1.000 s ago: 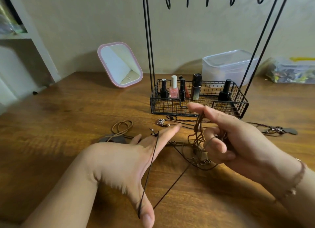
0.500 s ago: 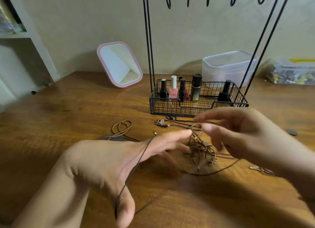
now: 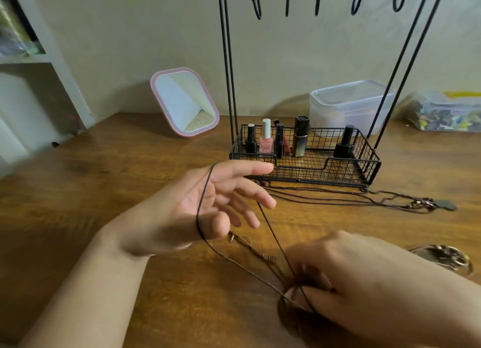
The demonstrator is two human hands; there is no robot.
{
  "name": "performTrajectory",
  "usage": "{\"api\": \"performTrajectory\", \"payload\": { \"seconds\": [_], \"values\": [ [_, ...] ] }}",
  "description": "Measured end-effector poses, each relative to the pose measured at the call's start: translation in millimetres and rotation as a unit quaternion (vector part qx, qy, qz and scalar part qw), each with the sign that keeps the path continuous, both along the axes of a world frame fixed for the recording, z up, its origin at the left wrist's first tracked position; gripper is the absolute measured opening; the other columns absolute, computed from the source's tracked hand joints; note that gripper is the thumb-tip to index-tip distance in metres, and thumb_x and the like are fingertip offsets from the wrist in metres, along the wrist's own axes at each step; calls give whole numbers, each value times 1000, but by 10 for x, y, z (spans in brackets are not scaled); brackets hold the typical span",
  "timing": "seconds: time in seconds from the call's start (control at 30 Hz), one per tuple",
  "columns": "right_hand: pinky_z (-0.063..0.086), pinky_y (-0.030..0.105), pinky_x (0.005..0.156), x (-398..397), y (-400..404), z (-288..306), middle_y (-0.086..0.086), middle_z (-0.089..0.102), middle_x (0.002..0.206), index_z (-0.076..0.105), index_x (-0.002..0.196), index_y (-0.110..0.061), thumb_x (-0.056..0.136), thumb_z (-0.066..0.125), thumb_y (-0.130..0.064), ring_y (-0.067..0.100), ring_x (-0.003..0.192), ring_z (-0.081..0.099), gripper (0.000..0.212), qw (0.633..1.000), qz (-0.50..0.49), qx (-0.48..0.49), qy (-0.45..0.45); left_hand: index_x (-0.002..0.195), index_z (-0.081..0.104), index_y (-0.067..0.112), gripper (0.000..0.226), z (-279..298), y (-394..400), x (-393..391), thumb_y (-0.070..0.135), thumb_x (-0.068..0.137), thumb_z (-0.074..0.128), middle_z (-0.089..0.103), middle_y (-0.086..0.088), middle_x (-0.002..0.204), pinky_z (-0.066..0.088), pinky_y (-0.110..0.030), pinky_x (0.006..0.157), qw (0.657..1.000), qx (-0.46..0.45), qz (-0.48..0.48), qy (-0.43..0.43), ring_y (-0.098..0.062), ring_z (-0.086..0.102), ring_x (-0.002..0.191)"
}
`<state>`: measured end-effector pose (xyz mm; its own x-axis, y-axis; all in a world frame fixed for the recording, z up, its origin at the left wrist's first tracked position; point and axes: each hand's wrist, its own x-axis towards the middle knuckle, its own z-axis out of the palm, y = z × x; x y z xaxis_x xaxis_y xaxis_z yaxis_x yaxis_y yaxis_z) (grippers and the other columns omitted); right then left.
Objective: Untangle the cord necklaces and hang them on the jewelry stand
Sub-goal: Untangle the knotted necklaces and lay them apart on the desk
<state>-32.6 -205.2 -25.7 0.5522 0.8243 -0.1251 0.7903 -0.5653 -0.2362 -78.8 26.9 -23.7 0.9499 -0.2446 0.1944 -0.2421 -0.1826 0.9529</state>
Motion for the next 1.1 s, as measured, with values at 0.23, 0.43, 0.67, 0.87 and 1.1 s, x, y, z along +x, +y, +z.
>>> {"api": "performTrajectory", "payload": {
  "seconds": [0.23,0.43,0.67,0.87,1.1],
  "values": [
    [36,11,41,260,-337,278,-10,67,77,68,99,-43,64,73,-64,3,39,48,41,933,-101,287,192,139,52,28,87,-66,93,131,70,65,72,69,-13,109,54,-35,79,997,-73,20,2,-24,67,85],
    [46,18,44,979,-974,245,4,56,76,69,113,-14,74,70,-14,8,51,51,39,717,-125,535,429,139,42,48,59,-148,36,216,59,83,55,66,10,88,55,-25,79,959,145,244,14,-12,66,83],
    [60,39,70,1158,-1334,141,23,72,108,77,94,-15,67,81,-25,37,103,70,29,778,-278,399,399,113,68,37,24,-219,46,278,42,94,55,63,25,111,43,-17,85,912,282,297,21,1,57,104],
    [40,27,45,1140,-1448,129,1,58,53,79,78,-23,46,88,-62,15,47,50,51,894,-362,151,217,91,69,41,7,-276,41,307,38,92,63,64,22,106,44,-30,93,892,353,279,49,-2,55,106],
    [44,26,49,1272,-1412,4,10,73,66,74,84,-12,78,81,-19,24,62,61,12,883,-428,58,181,85,73,38,6,-325,37,335,37,88,69,63,21,101,49,-28,86,891,366,267,40,-4,58,97]
  ]
}}
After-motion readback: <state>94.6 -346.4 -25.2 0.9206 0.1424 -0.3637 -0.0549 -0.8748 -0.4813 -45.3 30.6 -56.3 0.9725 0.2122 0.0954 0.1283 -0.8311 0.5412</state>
